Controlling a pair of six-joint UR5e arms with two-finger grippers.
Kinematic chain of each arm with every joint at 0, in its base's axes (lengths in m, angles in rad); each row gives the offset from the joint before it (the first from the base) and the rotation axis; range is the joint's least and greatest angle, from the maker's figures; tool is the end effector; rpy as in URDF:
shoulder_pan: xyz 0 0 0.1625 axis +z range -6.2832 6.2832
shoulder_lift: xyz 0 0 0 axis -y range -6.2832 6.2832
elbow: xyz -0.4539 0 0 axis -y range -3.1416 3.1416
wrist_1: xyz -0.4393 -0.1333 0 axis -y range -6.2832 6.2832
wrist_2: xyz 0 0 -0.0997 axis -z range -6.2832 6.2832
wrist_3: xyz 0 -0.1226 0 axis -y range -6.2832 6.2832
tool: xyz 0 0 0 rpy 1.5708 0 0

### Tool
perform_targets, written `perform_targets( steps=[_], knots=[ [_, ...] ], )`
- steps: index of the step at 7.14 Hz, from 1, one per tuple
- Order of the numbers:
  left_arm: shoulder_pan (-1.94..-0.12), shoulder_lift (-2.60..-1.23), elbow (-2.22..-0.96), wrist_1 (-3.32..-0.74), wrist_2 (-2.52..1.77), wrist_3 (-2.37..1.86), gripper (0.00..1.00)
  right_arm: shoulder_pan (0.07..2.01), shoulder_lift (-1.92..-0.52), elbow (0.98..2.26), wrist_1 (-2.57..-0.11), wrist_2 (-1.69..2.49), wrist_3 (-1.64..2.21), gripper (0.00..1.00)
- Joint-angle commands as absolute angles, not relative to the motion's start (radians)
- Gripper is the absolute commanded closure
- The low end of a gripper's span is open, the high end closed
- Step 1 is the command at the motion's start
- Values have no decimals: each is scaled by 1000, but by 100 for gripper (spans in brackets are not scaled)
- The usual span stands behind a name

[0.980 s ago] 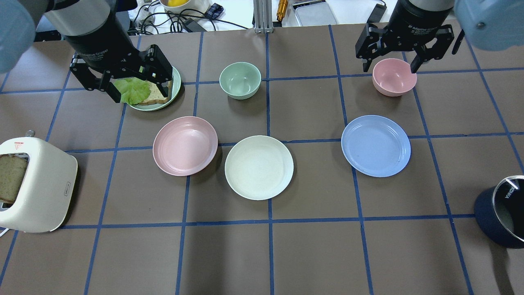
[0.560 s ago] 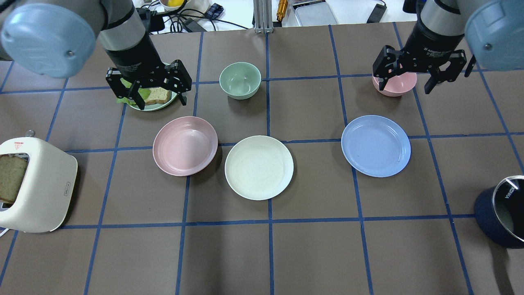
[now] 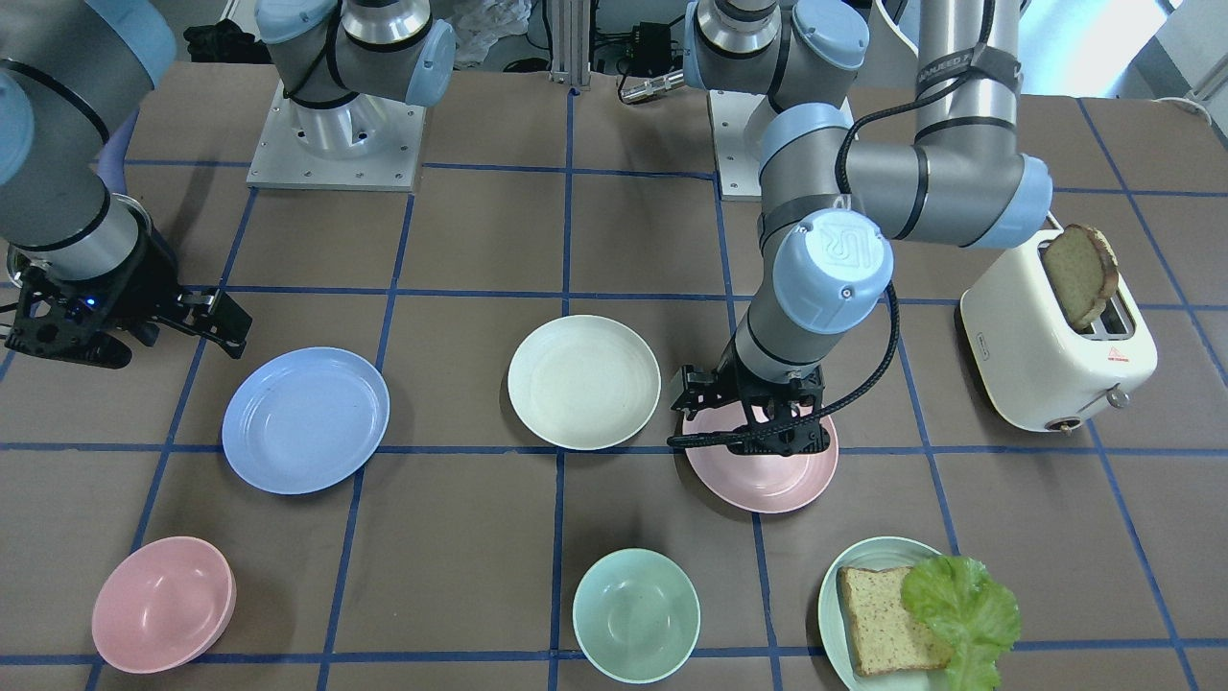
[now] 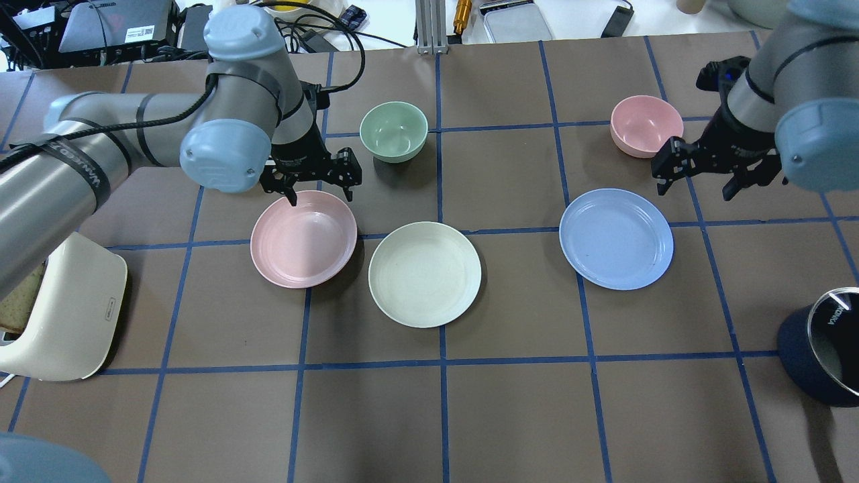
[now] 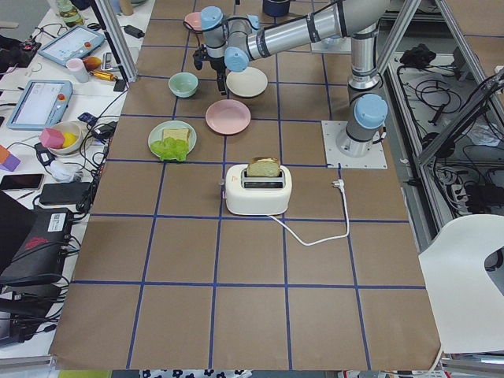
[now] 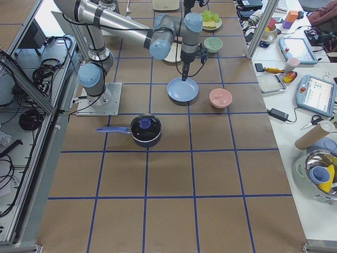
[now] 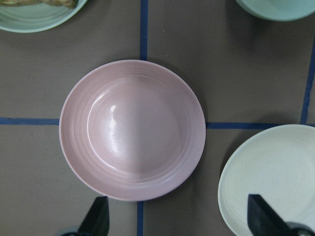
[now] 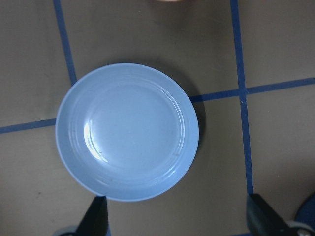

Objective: Stack three plates with pink and blue
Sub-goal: 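Grasp the pink plate rim with the left gripper while the right grasps the blue plate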

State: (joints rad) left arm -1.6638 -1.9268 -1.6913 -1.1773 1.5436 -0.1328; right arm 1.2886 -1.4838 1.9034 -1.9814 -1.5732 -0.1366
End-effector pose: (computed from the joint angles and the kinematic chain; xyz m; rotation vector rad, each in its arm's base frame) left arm -0.1953 -0.6223 0.2560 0.0639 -3.1204 -0.1336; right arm -0.0224 -0.5549 0.3122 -0.2284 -3.1328 -0.0146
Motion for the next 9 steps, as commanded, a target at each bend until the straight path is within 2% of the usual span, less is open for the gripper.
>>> perform_targets(
  steps=[1,2,3,4,6,7,8,9],
  knots=[
    [-1677,-1998,-1721,-1073,1542,-147,0,1215,-1445,2034,-2156,-1501,-210,0],
    [-1690,-2023,-1723,-1051,1543,-155,2,1178,-1425,2052,-2158,-1444,-245,0],
    [-1713,-2045,-1724,-1039,1551,-147,13,1175,-1424,2060,-2158,-1442,-247,0],
    [-1726,-2057,-1724,-1029,1552,-147,29,1169,-1392,2069,-2164,-1442,-271,0],
    [-1730,-2062,-1730,-1026,1554,-135,81,1169,-1347,2075,-2221,-1439,-276,1],
    [-1729,-2063,-1730,-1026,1554,-135,100,1167,-1320,2080,-2258,-1437,-270,2],
    [-1729,-2062,-1729,-1026,1555,-133,100,1169,-1313,2082,-2302,-1425,-249,5],
    [-1729,-2053,-1729,-1026,1560,-132,100,1170,-1305,2092,-2309,-1408,-236,16]
  ],
)
